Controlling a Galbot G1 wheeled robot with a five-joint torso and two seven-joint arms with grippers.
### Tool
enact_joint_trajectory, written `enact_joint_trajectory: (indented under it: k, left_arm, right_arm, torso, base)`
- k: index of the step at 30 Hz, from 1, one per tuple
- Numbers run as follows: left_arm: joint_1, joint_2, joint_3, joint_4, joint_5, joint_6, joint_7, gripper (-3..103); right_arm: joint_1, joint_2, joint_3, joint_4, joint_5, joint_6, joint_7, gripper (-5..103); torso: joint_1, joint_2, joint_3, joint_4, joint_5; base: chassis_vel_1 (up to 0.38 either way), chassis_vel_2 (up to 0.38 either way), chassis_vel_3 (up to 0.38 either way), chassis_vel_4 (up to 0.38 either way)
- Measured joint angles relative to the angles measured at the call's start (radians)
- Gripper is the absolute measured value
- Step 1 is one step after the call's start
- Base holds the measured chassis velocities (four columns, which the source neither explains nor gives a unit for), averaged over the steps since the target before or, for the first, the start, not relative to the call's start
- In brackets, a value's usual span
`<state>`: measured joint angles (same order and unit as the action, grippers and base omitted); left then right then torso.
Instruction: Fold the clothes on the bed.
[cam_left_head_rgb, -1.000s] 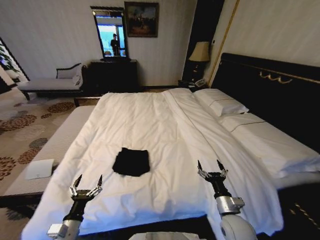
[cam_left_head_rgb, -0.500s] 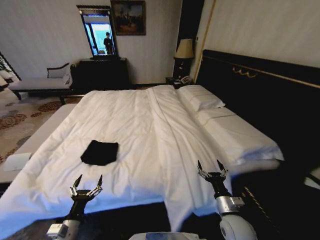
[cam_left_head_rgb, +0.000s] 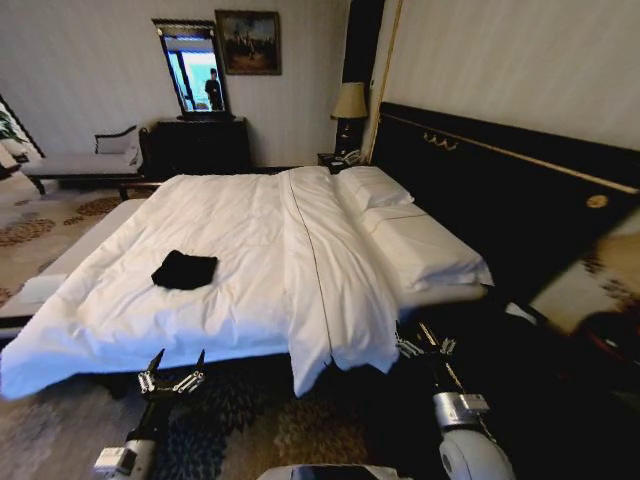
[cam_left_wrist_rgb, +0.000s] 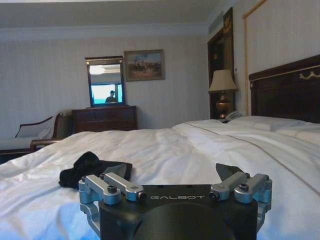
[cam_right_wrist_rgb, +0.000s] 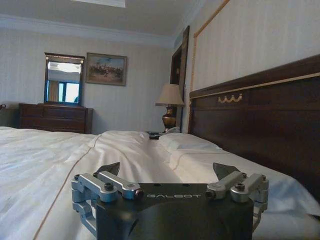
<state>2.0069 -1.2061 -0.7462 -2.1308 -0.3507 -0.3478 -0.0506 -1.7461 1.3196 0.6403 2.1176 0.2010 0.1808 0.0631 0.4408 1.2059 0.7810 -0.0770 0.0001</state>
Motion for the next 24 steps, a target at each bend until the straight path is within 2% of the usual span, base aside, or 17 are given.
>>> enact_joint_trajectory:
  k: [6,16,22,24]
  left_arm:
    - [0.0,0.0,0.0,0.0,0.0,0.0,0.0,100]
    - [0.0,0.0,0.0,0.0,0.0,0.0,0.0,100]
    - [0.0,0.0,0.001,0.0,0.0,0.0,0.0,100]
    - [0.0,0.0,0.0,0.0,0.0,0.0,0.0,100]
  right_arm:
    - [0.0,0.0,0.0,0.0,0.0,0.0,0.0,100]
    - [0.001,0.0,0.0,0.0,0.0,0.0,0.0,100]
    - [0.0,0.0,0.001,0.0,0.0,0.0,0.0,100]
    - [0.0,0.0,0.0,0.0,0.0,0.0,0.0,100]
  torso:
    - [0.0,0.0,0.0,0.0001,-0.0003]
    - [0.001,0.0,0.0,0.0,0.0006]
    - [-0.001,0.001,0.0,-0.0001,0.0005]
    - [0.0,0.0,0.0,-0.0001,-0.0006]
  base:
    - [0.159,-0.506,-0.158,0.499]
    - [0.044,-0.471,-0.03,0.484]
    - [0.02,-0.202,-0.03,0.146]
    - [0.01,-0.018,-0.024,0.027]
